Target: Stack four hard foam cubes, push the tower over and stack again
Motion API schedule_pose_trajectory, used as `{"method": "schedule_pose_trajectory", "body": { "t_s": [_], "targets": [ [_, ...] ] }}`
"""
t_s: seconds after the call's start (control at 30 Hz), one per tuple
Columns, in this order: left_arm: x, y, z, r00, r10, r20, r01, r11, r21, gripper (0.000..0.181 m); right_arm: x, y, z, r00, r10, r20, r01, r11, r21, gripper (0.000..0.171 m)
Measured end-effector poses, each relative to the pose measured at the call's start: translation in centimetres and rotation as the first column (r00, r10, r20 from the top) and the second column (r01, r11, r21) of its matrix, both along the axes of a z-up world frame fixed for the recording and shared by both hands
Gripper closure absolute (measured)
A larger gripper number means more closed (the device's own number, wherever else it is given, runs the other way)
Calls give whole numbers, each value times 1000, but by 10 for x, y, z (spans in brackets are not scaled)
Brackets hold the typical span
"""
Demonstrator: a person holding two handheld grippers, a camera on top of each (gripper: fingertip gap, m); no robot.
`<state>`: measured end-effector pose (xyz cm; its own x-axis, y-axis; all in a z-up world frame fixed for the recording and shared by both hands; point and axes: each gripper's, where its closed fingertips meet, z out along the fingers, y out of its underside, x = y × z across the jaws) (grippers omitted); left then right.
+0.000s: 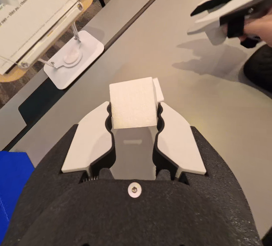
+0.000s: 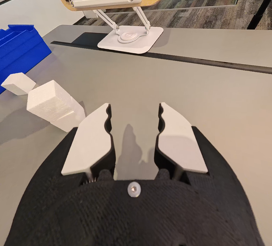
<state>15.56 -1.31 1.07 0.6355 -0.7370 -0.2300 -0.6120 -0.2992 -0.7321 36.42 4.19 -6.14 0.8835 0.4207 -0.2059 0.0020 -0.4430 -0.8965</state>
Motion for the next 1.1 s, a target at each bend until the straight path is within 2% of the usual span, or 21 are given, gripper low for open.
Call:
{"method": "schedule_pose_trajectory", "body": {
  "t_s": [0.17, 0.5, 0.87, 1.0, 1.1],
  "targets": [
    [30, 16, -25, 996, 50, -72, -55, 996, -67, 122, -2, 0, -1, 1000, 6, 0, -6, 1000, 0, 108],
    [37, 22, -51, 990, 59, -131, -74, 990, -118, 122, -2, 2, -14, 1000, 11, 13, -11, 999, -53, 105],
    [41, 30, -52, 987, 76, -142, -89, 992, -87, 121, -6, 2, -24, 998, 36, 41, -33, 996, -84, 102],
    [30, 38, -42, 979, 141, -146, -142, 990, 6, 92, -7, 2, -23, 998, 40, 42, -37, 996, -82, 102],
    [0, 34, -19, 970, 233, -65, -229, 971, 69, 80, -11, 1, -21, 998, 56, 15, -54, 996, -75, 100]
  ]
}}
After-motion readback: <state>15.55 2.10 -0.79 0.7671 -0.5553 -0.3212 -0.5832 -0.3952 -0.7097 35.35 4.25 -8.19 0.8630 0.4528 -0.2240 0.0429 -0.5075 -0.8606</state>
